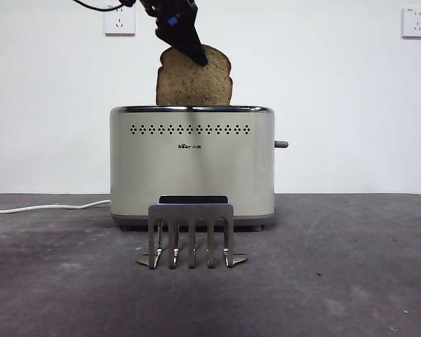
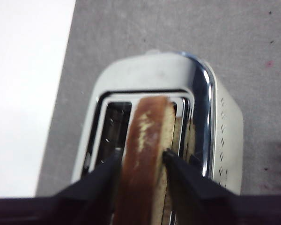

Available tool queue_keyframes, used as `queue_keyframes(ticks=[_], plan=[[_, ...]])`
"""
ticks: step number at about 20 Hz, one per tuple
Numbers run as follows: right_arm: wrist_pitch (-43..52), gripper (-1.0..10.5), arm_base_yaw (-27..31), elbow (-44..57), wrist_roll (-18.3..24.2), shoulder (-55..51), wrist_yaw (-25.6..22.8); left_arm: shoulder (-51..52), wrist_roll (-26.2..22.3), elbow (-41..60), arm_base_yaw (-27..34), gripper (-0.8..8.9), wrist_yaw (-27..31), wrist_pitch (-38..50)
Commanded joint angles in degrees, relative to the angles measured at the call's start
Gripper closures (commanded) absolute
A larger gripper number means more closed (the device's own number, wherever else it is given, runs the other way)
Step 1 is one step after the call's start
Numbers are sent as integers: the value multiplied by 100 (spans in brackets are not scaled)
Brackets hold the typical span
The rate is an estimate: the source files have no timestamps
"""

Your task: Pick up a slice of bread from the rack,put the bread on the toaster,press the button

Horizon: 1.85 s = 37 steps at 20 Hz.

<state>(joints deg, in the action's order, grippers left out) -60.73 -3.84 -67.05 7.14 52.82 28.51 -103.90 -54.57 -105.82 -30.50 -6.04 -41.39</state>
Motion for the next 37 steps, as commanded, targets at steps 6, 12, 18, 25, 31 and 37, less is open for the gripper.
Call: queue_keyframes(ticks=[6,12,18,25,31,37], plan=[[719,958,-11,-4,39,688,13,-120,614,57,59,495,164,205],[2111,958,-11,-4,-352,1416,595,348,1311,55,48,495,306,225],[4411,959,-13,-4,-1725,2529,1180,1349,2841,55,48,495,256,-402],[6245,959,-85,-122,-2894,3985,1508,2288,3536,55,4,499,-284,-1237],[6334,959,-131,-581,-2916,4843,1486,2697,3700,52,-24,499,-632,-1403],[6330,959,-199,-1005,-2916,5438,1460,2837,3810,52,-33,499,-789,-1460]])
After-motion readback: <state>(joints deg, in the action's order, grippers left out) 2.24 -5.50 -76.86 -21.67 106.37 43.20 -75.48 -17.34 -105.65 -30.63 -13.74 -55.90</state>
